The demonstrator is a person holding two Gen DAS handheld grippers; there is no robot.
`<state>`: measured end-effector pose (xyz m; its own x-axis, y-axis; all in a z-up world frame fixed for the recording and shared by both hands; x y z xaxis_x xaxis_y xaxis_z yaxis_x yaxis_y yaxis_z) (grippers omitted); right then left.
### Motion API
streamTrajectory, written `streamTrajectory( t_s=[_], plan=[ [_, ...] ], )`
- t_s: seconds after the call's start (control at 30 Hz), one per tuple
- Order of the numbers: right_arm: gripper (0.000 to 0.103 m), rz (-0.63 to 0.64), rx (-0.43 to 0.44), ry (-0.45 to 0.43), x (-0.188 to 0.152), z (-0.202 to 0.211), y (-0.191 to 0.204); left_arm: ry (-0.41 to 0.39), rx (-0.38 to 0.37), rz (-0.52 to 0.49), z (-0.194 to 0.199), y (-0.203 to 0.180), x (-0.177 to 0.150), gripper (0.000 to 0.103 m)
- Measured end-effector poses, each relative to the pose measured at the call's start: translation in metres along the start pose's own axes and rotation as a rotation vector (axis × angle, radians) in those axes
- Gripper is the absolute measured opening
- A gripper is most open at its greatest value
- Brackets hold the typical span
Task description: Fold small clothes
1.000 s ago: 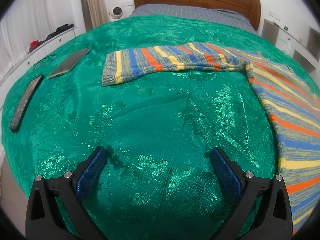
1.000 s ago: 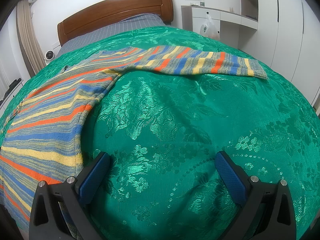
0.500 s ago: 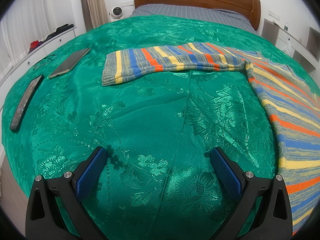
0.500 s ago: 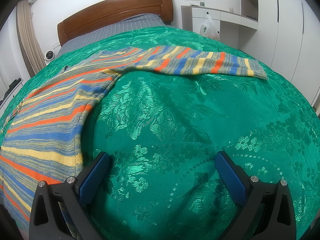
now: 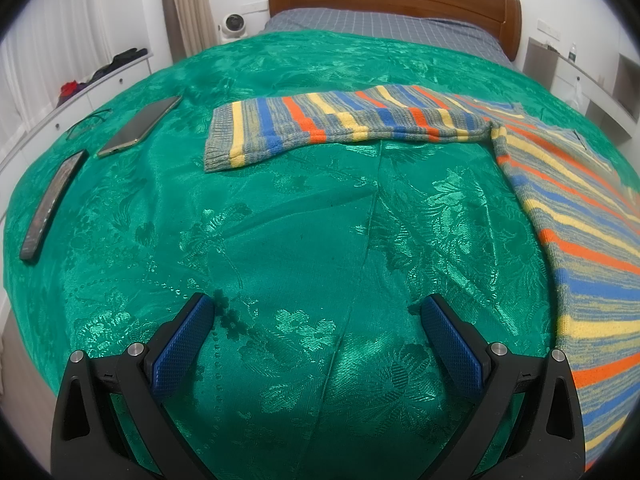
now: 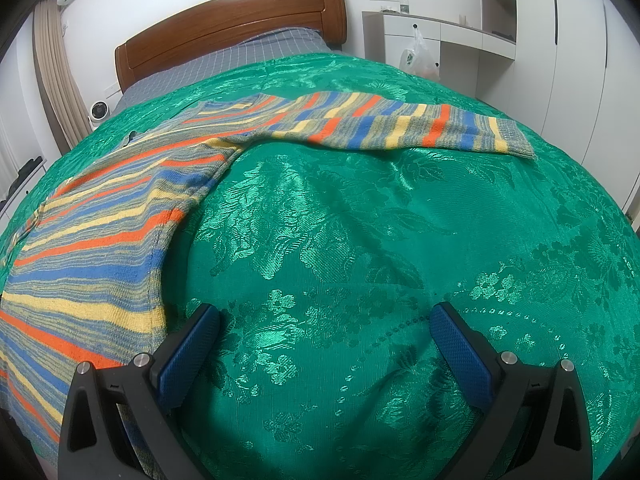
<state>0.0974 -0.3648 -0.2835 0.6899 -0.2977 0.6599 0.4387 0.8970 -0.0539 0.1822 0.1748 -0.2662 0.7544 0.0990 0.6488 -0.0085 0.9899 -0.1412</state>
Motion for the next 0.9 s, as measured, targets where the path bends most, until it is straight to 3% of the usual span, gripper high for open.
streamTrajectory(
  t_s=[0.73, 0.9],
  plan=[
    [0.103, 0.006, -0.004, 0.018, 0.000, 0.005, -0.001, 0.000, -0.002, 0.002, 0.001, 0.000, 0.000, 0.103],
    [0.102, -0.038, 0.107, 0.058, 0.020, 0.020, -0.018, 0.000, -0.008, 0.006, 0.001, 0.000, 0.000, 0.103]
  ],
)
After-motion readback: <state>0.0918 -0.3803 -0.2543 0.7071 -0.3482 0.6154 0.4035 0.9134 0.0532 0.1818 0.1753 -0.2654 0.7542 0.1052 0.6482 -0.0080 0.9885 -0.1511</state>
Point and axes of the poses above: each gripper's, at about its wrist camera, not at the fingertips, and z roughly against the way its jaws point, y to its left, x to its top, the point moved 8 cm from there along -z, roughly the way its jaws point, and after that the axes turned 12 degrees about -x, right-handed, at the moved point
